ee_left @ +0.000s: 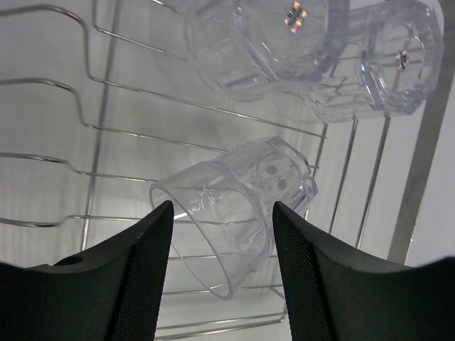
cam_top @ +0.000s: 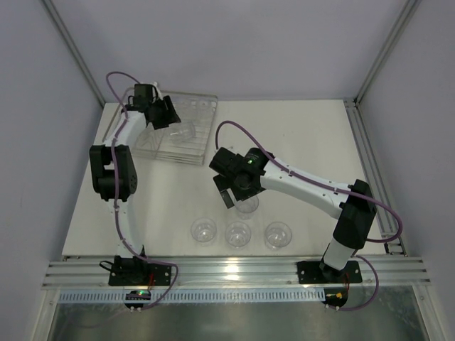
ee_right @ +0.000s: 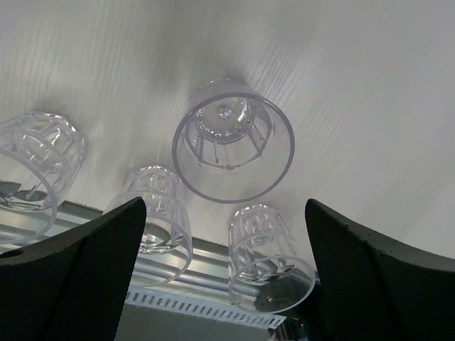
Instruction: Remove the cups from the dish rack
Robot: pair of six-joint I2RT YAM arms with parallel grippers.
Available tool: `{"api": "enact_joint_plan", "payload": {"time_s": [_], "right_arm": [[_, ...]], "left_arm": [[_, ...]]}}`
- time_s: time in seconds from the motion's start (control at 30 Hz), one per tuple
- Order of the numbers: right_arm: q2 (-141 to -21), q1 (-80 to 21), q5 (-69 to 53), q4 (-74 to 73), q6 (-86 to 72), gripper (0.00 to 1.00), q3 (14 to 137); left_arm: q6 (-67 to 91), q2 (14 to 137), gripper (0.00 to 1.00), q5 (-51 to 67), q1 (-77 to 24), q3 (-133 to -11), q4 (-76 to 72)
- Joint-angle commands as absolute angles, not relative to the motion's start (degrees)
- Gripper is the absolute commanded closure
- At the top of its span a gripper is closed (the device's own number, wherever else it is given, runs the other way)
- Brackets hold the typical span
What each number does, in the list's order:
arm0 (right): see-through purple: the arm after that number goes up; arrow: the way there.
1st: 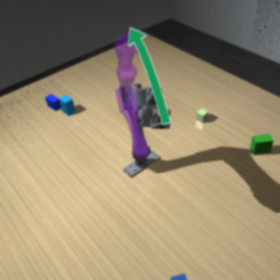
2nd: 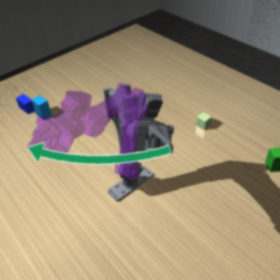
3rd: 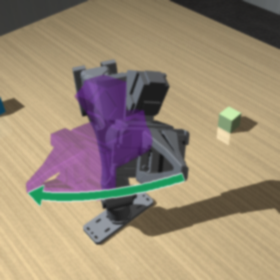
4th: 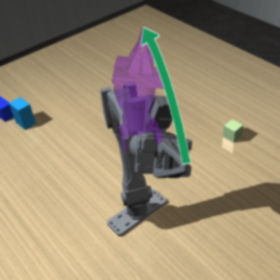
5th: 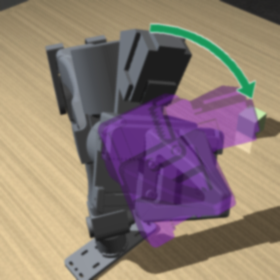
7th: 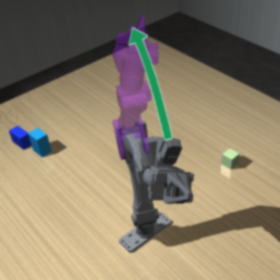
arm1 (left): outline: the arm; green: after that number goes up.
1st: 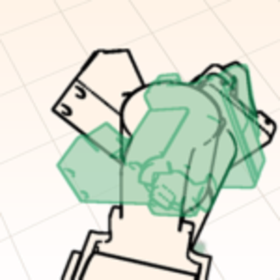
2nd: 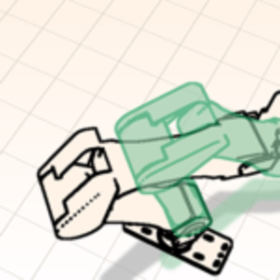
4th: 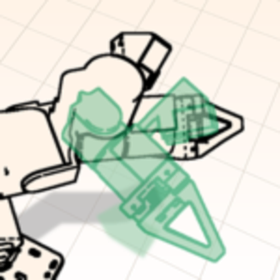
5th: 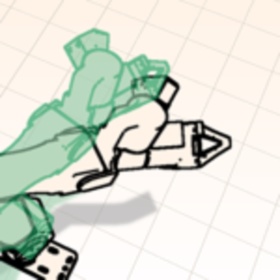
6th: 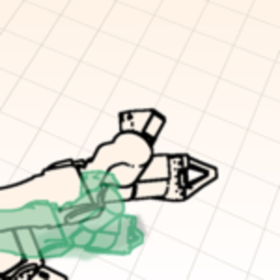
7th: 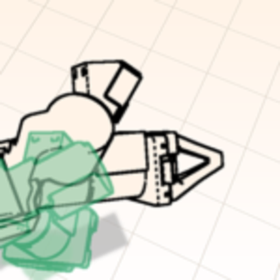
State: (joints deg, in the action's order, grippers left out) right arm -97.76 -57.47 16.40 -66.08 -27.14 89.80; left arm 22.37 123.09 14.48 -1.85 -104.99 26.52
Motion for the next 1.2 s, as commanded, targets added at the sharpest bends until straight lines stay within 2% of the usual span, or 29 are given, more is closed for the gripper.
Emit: {"api": "enact_joint_plan", "payload": {"time_s": [0.0,0.13,0.33,0.57,0.8,0.97,1.07,1.1,1.17], "right_arm": [[-96.33,-57.39,18.02,-65.92,-27.86,0.05,90.88],[-96.33,-57.39,18.11,-65.66,-28.21,0.05,90.88],[-97.03,-57.39,18.19,-65.57,-28.39,0.05,91.58],[-97.47,-57.39,18.02,-65.39,-28.48,0.05,92.02],[-97.38,-57.3,18.54,-65.3,-28.3,0.05,91.85],[-97.03,-57.39,18.54,-65.13,-28.48,0.05,91.49],[-96.42,-57.3,18.98,-65.21,-28.56,0.05,91.32],[-96.24,-57.3,19.16,-65.21,-28.56,0.05,90.97],[-95.54,-57.31,19.51,-65.3,-28.65,0.06,90.62]], "left_arm": [[23.99,118.39,0.42,21.45,-2.29,-104.33,29.08],[24.69,116.02,0.31,17.06,-2.29,-102.4,32.34],[28.2,112.51,0.21,11.69,-2.37,-99.85,34.19],[33.48,112.23,0.2,17.48,-2.37,-95.45,28.48],[39.36,115.83,0.25,25.22,-2.81,-93.43,16.71],[39.46,120.49,0.36,25.05,-3.69,-97.38,14.77],[39.38,122.6,0.52,24.79,-3.69,-99.31,14.94],[39.37,122.69,0.66,24.79,-3.69,-99.49,15.03],[39.64,121.91,0.79,24.7,-3.78,-99.32,14.68]]}}
